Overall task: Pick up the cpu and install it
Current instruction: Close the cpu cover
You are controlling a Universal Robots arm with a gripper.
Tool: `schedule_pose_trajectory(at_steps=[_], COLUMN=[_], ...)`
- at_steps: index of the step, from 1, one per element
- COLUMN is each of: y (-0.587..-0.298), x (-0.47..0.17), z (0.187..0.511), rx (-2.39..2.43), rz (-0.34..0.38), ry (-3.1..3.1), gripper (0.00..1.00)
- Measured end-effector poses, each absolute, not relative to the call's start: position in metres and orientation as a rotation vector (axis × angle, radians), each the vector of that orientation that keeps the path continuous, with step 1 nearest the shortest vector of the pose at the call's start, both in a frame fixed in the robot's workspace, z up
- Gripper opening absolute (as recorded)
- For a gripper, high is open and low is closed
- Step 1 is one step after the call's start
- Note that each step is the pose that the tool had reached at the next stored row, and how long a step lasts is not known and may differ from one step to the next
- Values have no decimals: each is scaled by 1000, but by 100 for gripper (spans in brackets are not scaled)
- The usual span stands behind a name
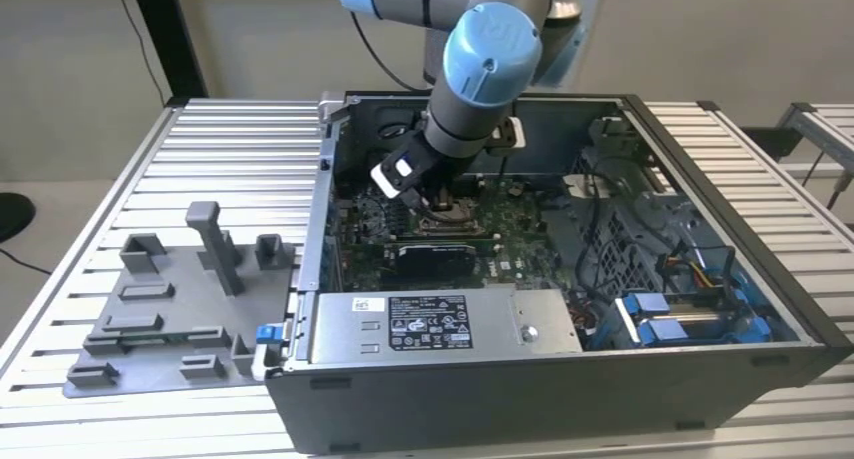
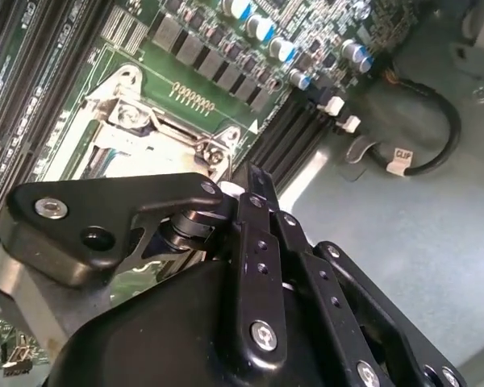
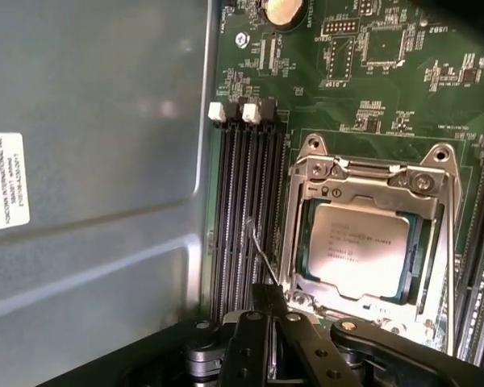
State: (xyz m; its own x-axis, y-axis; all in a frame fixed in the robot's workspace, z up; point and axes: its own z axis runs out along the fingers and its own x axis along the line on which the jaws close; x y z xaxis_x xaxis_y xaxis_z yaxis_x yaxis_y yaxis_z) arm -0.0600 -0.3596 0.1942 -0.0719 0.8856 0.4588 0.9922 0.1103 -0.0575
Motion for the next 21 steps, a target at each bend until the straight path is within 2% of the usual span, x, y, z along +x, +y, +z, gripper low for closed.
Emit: schedule_pose_trajectory(at_steps=[21], y=[-358], x=[-46], z=[183], rx=[-1829], rz=[-385], ry=[-2015], gripper=[0])
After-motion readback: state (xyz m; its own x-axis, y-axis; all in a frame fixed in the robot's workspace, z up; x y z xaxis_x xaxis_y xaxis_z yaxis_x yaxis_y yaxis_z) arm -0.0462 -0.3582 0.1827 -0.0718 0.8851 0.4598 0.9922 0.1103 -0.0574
